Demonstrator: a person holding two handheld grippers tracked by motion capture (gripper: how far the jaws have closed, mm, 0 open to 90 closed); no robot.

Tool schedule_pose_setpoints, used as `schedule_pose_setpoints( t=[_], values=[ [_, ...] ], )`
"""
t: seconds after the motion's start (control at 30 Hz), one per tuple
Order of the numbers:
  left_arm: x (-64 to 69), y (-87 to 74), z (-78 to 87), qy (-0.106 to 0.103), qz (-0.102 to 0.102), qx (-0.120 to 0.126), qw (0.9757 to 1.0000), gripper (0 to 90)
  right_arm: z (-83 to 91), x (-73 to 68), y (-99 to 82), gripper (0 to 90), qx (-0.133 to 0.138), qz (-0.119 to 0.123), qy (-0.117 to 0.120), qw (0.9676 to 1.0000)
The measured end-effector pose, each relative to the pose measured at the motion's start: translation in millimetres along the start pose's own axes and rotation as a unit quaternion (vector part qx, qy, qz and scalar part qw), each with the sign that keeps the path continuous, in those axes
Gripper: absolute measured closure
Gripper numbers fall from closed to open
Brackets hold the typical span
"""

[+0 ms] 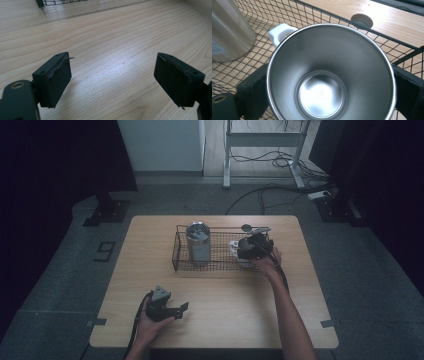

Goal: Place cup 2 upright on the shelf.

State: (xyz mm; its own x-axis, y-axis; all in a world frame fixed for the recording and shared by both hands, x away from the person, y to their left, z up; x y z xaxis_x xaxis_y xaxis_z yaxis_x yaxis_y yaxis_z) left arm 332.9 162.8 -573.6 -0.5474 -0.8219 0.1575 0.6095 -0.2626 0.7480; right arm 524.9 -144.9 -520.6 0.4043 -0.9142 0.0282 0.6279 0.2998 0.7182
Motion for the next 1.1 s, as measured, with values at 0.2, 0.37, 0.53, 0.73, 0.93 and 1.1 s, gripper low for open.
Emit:
schedule_pose_setpoints(
  t=[0.2, 0.37, 0.53, 0.73, 0.93, 1.1],
  values=[
    [0.5, 0.1, -0.2, -0.001, 0.0, 0.002, 1.0, 14.5, 3.6, -1.2, 0.5, 0.8, 0.015, -0.001, 0.006, 0.9999],
    [1.0, 0.1, -0.6, -0.003, 0.004, 0.001, 1.0, 14.5, 10.2, -1.0, 4.7, 0.0, 0.045, -0.009, 0.005, 0.9989],
    [0.6, 0.4, -0.2, -0.002, 0.005, 0.001, 1.0, 14.5, 18.2, -1.8, 9.4, 0.0, 0.064, -0.009, 0.002, 0.9979],
    [1.5, 0.5, -0.5, -0.003, 0.006, 0.001, 1.0, 14.6, 27.1, -2.9, 11.0, 0.0, 0.074, -0.006, 0.0, 0.9973],
    [2.2, 0.3, -0.8, -0.002, 0.004, 0.0, 1.0, 14.5, 38.9, -3.3, 11.3, 0.0, 0.093, -0.004, 0.001, 0.9957],
    [1.3, 0.2, -0.6, 0.0, 0.004, -0.001, 1.0, 14.6, 46.4, -1.9, 6.6, 0.0, 0.102, -0.006, 0.004, 0.9947]
  ],
)
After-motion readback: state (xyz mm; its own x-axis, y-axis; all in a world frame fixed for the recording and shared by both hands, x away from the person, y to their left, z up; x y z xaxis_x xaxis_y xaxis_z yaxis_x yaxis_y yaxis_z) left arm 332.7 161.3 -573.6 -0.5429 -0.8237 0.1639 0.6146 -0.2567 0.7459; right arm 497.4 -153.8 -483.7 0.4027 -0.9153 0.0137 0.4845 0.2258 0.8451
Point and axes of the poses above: each handheld gripper's, and its own axes: z roughly backward along the jaws, y roughly out of its top, x roughly to its right, the point moved 6 cm from there along -z, roughly forward along the jaws
